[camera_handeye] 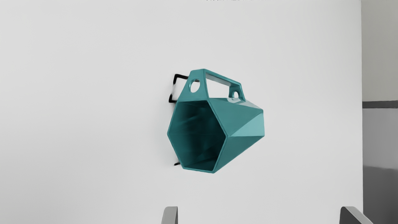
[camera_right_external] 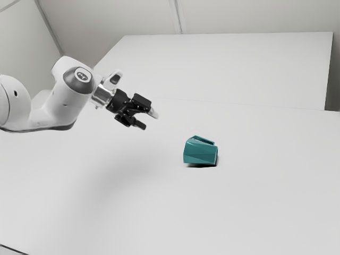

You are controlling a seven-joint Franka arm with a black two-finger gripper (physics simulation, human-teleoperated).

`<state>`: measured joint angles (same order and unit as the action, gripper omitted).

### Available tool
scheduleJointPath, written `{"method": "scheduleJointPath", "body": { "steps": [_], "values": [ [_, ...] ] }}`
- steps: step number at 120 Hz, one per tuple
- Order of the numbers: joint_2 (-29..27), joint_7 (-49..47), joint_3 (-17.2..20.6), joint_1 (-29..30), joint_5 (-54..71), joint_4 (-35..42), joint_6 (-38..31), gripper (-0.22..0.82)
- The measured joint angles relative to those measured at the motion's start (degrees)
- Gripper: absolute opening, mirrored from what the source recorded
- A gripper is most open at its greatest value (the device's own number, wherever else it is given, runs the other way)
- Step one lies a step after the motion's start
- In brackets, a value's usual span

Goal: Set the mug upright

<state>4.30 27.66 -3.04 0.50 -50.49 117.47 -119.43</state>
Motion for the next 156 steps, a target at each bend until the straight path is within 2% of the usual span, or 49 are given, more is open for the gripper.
{"method": "scheduleJointPath", "body": {
  "steps": [31,69,108,156],
  "values": [
    [3.9,15.1,-0.3,-0.1,-15.2,4.1,-1.3,0.56],
    [8.6,28.3,-0.3,-0.9,-21.0,4.1,-1.6,0.56],
    [10.7,36.5,-0.3,-3.8,-23.7,3.7,-2.0,0.56],
    [12.4,42.1,-0.3,-7.3,-25.8,2.4,-2.2,0.56]
  ]
}}
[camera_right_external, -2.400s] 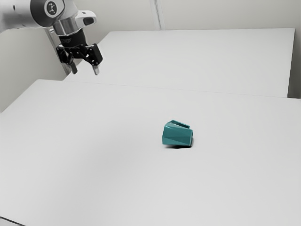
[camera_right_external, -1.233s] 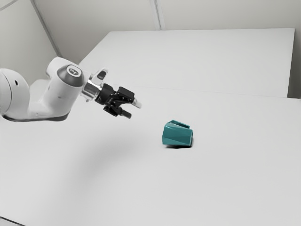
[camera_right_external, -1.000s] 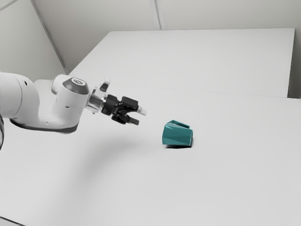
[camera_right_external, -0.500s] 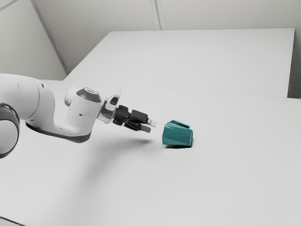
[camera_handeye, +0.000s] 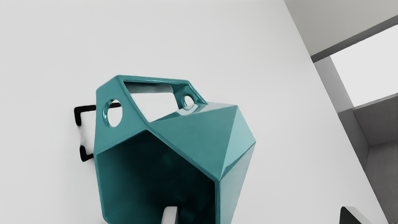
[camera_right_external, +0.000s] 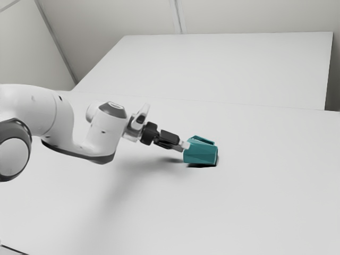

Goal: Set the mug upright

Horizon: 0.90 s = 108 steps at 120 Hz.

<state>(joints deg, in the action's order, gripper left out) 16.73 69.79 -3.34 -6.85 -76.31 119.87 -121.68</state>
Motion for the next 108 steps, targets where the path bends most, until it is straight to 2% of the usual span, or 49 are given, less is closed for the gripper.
{"method": "scheduleJointPath", "body": {
  "steps": [82,92,108],
  "values": [
    [4.9,4.1,0.0,-3.1,-2.2,-3.9,-0.1,0.56],
    [5.2,4.3,0.0,-3.1,-2.6,-4.0,-0.1,0.52],
    [5.4,4.6,0.0,-3.4,-3.1,-4.0,-0.5,0.4]
  ]
}}
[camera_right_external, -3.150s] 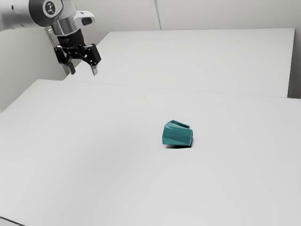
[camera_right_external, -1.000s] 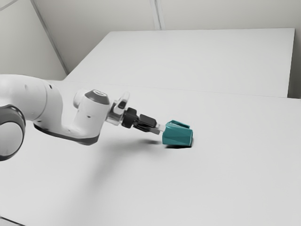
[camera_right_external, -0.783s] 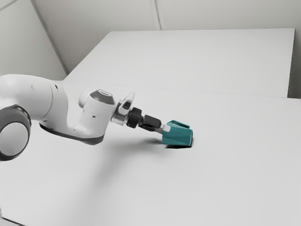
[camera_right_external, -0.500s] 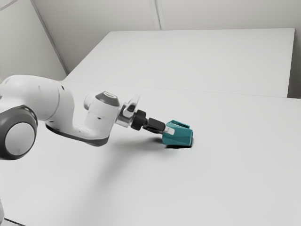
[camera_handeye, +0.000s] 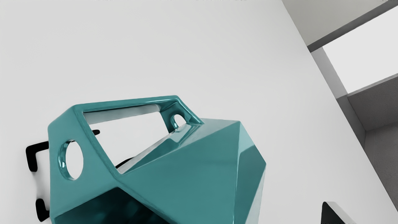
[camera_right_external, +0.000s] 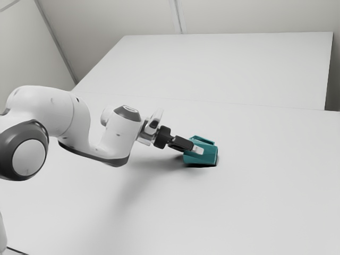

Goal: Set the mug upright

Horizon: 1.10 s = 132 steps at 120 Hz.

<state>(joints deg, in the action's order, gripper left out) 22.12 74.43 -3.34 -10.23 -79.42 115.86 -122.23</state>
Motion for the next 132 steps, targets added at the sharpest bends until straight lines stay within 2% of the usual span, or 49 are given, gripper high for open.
{"method": "scheduleJointPath", "body": {
  "steps": [62,90,115,132],
  "values": [
    [-0.1,0.6,0.0,-0.1,-0.4,0.0,-0.8,-0.05],
    [-0.8,0.7,0.0,-0.1,-0.4,0.0,-1.0,-0.14],
    [-4.8,0.6,0.1,-0.1,0.6,0.5,-1.8,-0.17],
    [-9.3,-1.3,0.1,0.8,10.0,0.5,-2.2,-0.17]
  ]
}}
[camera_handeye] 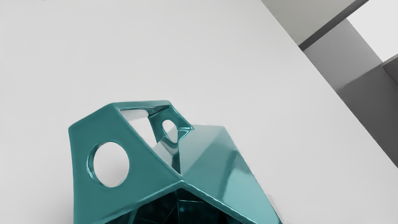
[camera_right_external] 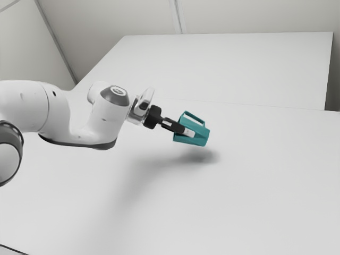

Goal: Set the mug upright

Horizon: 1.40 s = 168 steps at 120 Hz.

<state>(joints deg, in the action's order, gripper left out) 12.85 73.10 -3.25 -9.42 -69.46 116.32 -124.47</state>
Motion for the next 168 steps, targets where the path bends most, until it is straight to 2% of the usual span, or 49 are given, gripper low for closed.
{"method": "scheduleJointPath", "body": {
  "steps": [24,45,77,126,168],
  "values": [
    [-4.1,-7.0,-0.3,2.6,21.8,-0.1,0.2,-0.18],
    [-6.7,-14.6,-1.5,3.6,40.6,-0.5,3.3,-0.18],
    [-9.7,-25.9,-1.5,4.3,60.4,-0.4,8.6,-0.18],
    [-13.3,-41.9,-0.5,4.2,73.3,4.2,11.2,-0.18],
    [-15.7,-52.7,1.1,3.4,75.2,11.2,6.0,-0.18]
  ]
}}
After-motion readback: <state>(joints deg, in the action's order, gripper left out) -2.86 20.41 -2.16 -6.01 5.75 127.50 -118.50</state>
